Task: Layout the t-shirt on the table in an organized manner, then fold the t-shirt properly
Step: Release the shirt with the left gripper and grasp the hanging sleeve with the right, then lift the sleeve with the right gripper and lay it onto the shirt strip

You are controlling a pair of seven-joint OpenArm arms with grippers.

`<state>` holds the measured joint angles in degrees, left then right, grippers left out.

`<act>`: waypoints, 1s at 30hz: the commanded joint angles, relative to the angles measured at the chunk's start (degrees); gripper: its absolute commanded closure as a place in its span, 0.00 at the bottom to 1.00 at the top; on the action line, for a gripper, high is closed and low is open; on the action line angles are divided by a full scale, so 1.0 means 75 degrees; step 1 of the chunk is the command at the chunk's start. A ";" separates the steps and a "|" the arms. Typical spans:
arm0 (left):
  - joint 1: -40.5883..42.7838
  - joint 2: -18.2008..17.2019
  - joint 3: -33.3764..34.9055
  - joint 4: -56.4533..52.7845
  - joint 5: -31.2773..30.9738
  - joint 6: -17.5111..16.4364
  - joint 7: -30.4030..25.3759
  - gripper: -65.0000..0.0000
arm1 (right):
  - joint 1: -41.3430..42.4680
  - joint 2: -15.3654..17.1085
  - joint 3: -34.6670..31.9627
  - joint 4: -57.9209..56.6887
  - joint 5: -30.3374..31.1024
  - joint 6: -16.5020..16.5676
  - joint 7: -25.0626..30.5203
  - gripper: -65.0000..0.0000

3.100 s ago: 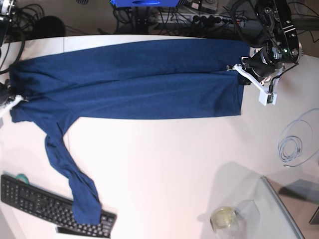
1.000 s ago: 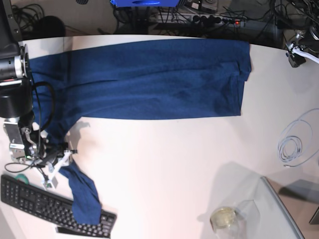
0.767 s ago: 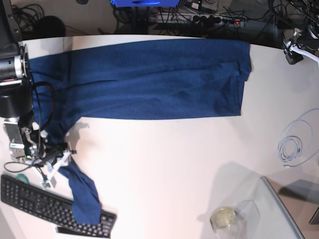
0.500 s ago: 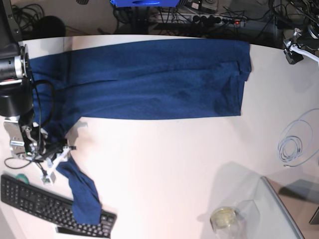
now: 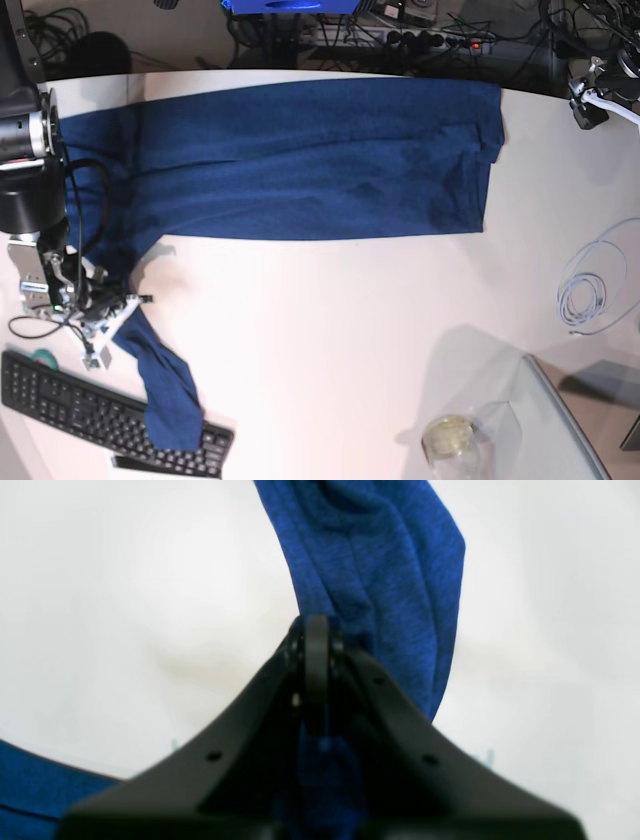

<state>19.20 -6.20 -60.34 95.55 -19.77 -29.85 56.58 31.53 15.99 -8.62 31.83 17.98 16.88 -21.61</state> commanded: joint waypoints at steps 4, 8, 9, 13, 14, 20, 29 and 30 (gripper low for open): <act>0.0001 -0.0141 -0.0037 0.0137 -0.0054 0.0023 -0.0118 0.31 | 0.0245 0.0089 0.0054 0.0321 0.0094 -0.0030 0.0120 0.99; 0.0001 -0.0258 -0.0026 0.0125 -0.0054 0.0023 -0.0118 0.31 | -0.0248 0.0089 0.0042 0.1341 0.0082 -0.0030 0.0120 0.95; 0.0001 -0.0270 -0.0026 0.0125 -0.0054 0.0023 -0.0118 0.31 | -0.0283 0.0089 0.0019 0.1388 0.0070 -0.0030 0.0109 0.88; 0.0001 -0.0281 -0.0026 0.0125 -0.0054 0.0023 -0.0106 0.31 | -0.0295 0.0007 0.0019 0.1165 0.0070 -0.0030 0.0003 0.54; 0.0001 -0.0293 -0.0026 0.0125 -0.0054 0.0023 -0.0106 0.31 | -0.0295 -0.0016 0.0019 0.1141 0.0070 -0.0030 0.0003 0.51; 0.0001 -0.0293 -0.0026 0.0125 -0.0054 0.0023 -0.0106 0.31 | -0.0177 -0.0051 0.0042 0.0731 0.0070 -0.0030 0.0015 0.74; 0.0001 -0.0293 -0.0026 0.0113 -0.0054 0.0023 -0.0106 0.31 | -0.0049 -0.0250 0.0007 0.0040 0.0070 -0.0030 0.0601 0.71; 0.0001 -0.0293 -0.0026 0.0113 -0.0054 0.0023 -0.0106 0.31 | -0.0049 -0.0250 0.0007 0.0051 0.0070 -0.0030 0.0601 0.71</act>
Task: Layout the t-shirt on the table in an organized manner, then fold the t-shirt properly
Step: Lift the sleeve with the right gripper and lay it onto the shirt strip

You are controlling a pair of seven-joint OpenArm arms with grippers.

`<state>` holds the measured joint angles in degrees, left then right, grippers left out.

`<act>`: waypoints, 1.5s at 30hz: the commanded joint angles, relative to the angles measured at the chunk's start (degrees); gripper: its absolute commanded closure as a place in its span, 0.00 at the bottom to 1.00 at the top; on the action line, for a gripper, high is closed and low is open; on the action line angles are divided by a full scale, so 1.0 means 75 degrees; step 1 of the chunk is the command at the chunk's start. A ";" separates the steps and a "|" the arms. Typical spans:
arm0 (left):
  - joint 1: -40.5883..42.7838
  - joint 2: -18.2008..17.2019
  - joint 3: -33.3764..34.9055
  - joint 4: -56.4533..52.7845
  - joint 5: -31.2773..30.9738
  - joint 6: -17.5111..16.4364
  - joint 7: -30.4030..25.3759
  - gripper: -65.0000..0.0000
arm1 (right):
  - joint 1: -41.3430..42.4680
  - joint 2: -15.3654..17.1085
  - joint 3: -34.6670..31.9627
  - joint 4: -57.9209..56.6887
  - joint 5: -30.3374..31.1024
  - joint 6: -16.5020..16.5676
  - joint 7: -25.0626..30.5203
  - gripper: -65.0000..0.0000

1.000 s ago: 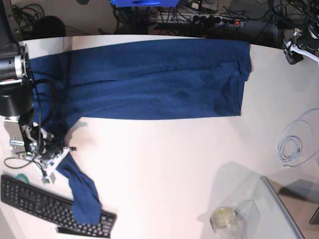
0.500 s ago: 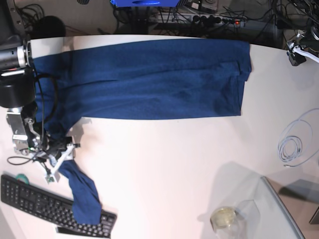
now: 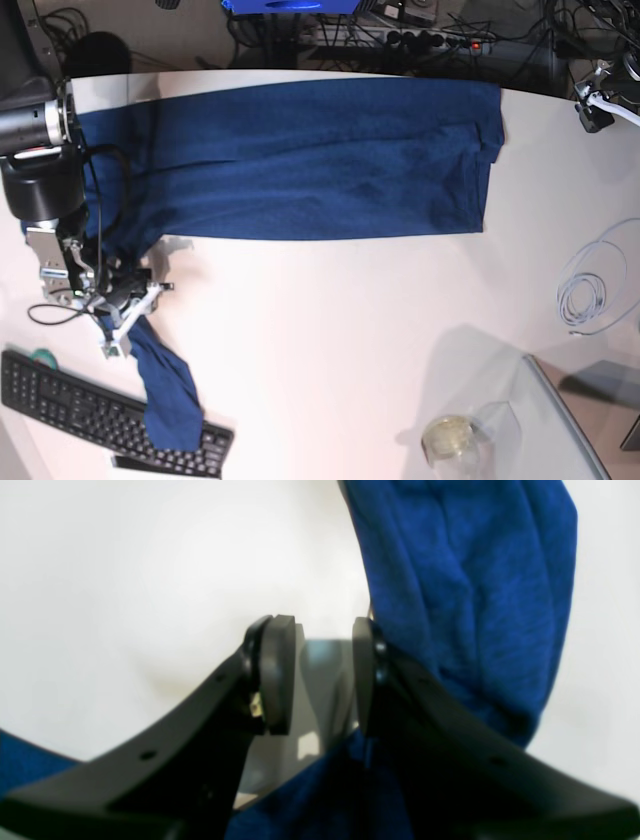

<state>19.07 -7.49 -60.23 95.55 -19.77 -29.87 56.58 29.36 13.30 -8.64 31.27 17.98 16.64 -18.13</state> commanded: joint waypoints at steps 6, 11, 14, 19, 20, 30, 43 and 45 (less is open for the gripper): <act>0.0018 -0.0133 -0.0040 0.0113 -0.0054 0.0038 -0.0106 0.31 | -0.0100 0.0190 0.0045 0.1053 0.0059 -0.0010 0.0079 0.69; -0.0064 -0.0156 -0.0040 0.0113 -0.0054 0.0038 -0.0106 0.31 | -0.0100 0.0389 0.0010 0.1065 0.0059 -0.0842 0.0079 0.49; -0.0075 -0.0168 -0.0040 -0.0039 -0.0054 0.0038 -0.0106 0.31 | -0.0100 0.0460 0.0010 0.1053 0.0059 -0.0842 0.0079 0.48; -0.0169 -0.0168 -0.0040 -0.0215 -0.0054 0.0038 -0.0106 0.31 | 0.0158 0.0413 0.0010 0.0385 0.0059 -0.0830 0.0091 0.49; -0.0169 -0.0168 -0.0040 -0.0215 -0.0054 0.0038 -0.0106 0.31 | 0.0170 0.0413 0.0010 0.0280 0.0059 -0.0830 0.0091 0.49; -0.0193 -0.0168 -0.0040 -0.0215 -0.0054 0.0038 -0.0106 0.31 | 0.0170 0.0401 0.0021 0.0244 0.0059 -0.0830 0.0091 0.71; -0.0228 -0.0168 -0.0040 -0.0215 -0.0054 0.0038 -0.0083 0.31 | -0.0791 0.0413 0.0080 0.3186 0.0117 -0.0854 -0.1316 1.00; -0.0228 -0.0168 -0.0040 -0.0215 -0.0054 0.0038 -0.0083 0.31 | -0.1073 0.0424 0.0080 0.3925 0.0117 -0.0865 -0.1668 1.00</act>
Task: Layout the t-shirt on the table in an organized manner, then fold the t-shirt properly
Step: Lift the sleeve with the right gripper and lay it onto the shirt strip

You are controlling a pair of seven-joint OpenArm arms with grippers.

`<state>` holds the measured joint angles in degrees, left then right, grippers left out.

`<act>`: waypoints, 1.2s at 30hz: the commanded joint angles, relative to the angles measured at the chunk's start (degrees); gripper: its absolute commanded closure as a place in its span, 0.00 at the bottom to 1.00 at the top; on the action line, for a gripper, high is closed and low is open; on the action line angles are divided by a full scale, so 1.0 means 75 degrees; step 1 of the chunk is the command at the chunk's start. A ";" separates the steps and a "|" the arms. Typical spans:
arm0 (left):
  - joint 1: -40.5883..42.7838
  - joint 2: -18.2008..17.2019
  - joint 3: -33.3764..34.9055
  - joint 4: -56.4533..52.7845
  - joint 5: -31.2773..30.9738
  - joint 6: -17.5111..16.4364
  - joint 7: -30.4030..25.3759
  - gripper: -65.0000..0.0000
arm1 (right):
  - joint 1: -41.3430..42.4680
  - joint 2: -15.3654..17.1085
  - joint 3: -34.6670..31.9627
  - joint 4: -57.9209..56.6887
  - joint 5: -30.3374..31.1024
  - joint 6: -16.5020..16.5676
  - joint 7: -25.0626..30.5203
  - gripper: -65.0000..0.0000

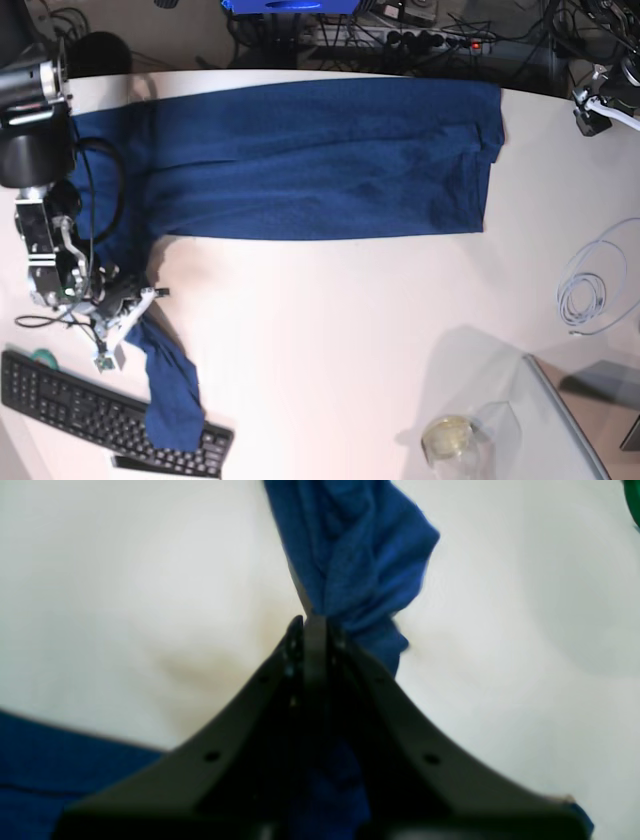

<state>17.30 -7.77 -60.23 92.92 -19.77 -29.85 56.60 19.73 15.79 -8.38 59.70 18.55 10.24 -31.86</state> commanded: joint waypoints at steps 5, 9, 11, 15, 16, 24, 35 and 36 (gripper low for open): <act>0.0008 -0.0130 0.0007 0.0135 -0.0054 0.0035 -0.0086 0.31 | -0.0596 0.0081 0.0151 0.1962 0.0042 -0.0023 -0.0834 1.00; 0.0055 -0.0142 0.0440 0.0135 -0.0054 0.0047 -0.0109 0.31 | -0.1335 -0.0271 0.0877 0.3416 0.0030 -0.0023 -0.1514 1.00; 0.0055 -0.0177 0.0616 0.0135 -0.0054 0.0047 -0.0109 0.31 | -0.1651 -0.0341 0.1182 0.4002 0.0018 0.0012 -0.1842 1.00; 0.0020 -0.0177 0.0827 0.0146 -0.0054 0.0059 -0.0109 0.31 | -0.2331 -0.0353 0.1252 0.5080 0.0042 0.0024 -0.2182 1.00; 0.0020 -0.0177 0.0827 0.0146 -0.0054 0.0059 -0.0109 0.31 | -0.2519 -0.0353 0.1252 0.5350 0.0042 0.0024 -0.2182 1.00; -0.0003 -0.0177 0.0827 0.0146 -0.0054 0.0059 -0.0109 0.31 | -0.3703 -0.0564 0.1241 0.6686 0.0042 0.0024 -0.2393 1.00; -0.0003 -0.0177 0.0827 0.0146 -0.0054 0.0059 -0.0109 0.31 | -0.4664 -0.1103 0.1206 0.6744 0.0042 0.0035 -0.2369 1.00; -0.0003 -0.0177 0.0827 0.0146 -0.0054 0.0059 -0.0109 0.31 | -0.4676 -0.1103 0.1206 0.6733 0.0042 0.0035 -0.2381 1.00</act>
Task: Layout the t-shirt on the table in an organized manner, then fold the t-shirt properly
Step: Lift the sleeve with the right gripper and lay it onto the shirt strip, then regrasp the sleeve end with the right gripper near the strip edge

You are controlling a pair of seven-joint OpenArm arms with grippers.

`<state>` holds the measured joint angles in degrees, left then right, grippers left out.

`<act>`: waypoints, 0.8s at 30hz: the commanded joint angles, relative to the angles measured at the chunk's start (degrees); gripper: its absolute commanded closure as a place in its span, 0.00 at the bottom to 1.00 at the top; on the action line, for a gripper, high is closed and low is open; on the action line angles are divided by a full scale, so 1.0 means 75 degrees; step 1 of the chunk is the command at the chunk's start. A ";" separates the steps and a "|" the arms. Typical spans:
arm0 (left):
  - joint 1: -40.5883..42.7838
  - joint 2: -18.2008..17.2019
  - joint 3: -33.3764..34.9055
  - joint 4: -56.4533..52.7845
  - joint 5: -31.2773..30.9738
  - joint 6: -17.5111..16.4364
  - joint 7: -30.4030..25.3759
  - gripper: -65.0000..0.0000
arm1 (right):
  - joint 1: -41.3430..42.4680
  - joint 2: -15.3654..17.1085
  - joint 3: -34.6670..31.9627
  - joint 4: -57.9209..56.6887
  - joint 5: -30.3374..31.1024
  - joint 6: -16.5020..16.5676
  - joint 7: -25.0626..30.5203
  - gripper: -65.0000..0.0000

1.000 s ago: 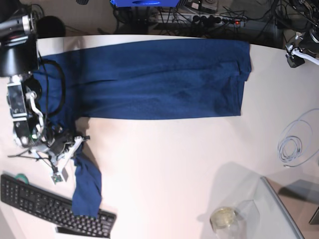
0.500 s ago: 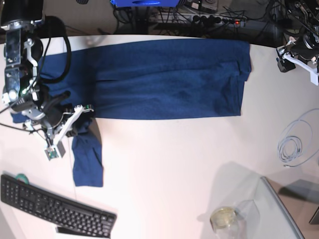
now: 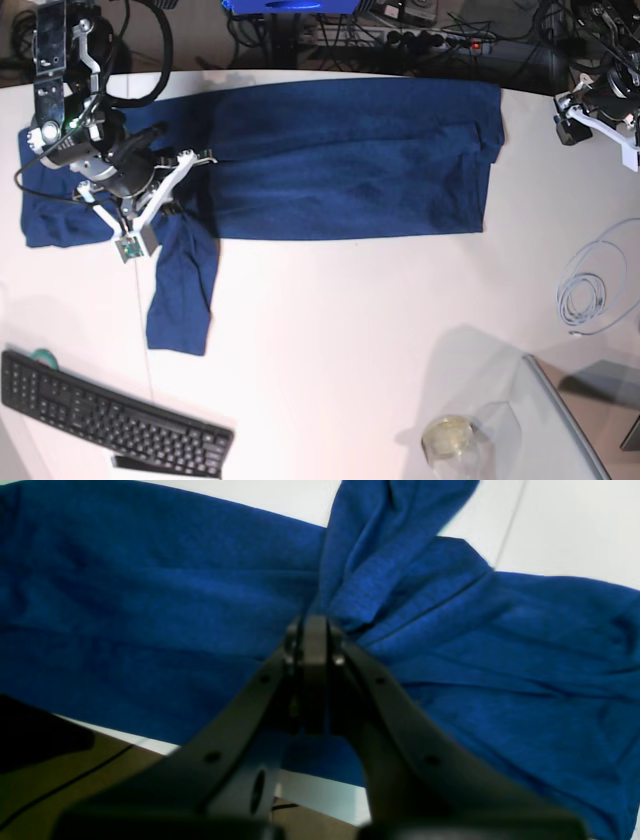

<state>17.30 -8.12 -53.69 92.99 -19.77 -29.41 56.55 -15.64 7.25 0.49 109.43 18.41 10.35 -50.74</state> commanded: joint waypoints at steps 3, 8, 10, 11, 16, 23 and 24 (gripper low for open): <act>-0.0003 -0.0131 -0.0044 0.0138 -0.0054 0.0000 -0.0103 0.31 | 0.0016 0.0024 0.0022 0.0103 0.0059 0.0021 0.0125 0.98; 0.0008 -0.0131 -0.0044 0.0138 -0.0054 0.0000 -0.0103 0.31 | -0.0007 0.0036 -0.0259 0.0056 0.0036 0.0009 -0.0109 0.51; 0.0008 -0.0131 -0.0044 0.0138 -0.0054 0.0000 -0.0103 0.31 | 0.0028 0.0036 -0.0294 0.0056 0.0036 0.0009 -0.0016 0.49; 0.0020 -0.0131 -0.0044 0.0138 -0.0054 0.0000 -0.0103 0.31 | 0.0157 0.0036 -0.0259 0.0056 0.0024 0.0009 0.0090 0.52; 0.0067 -0.0131 -0.0079 0.0138 -0.0054 -0.0011 -0.0103 0.31 | 0.1704 0.0024 0.0104 -0.1022 0.0012 -0.0038 0.0172 0.57; 0.0219 -0.0131 -0.0114 0.0138 -0.0054 -0.0023 -0.0115 0.31 | 0.4881 -0.0011 0.0456 -0.6309 0.0012 -0.0038 0.1004 0.47; 0.0243 -0.0131 -0.0114 0.0138 -0.0054 -0.0023 -0.0115 0.31 | 0.5209 0.0001 0.0456 -0.7083 0.0012 -0.0038 0.1356 0.48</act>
<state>19.05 -8.05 -54.28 92.99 -19.79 -29.85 56.42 22.11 6.79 3.81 55.33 17.80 9.82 -41.12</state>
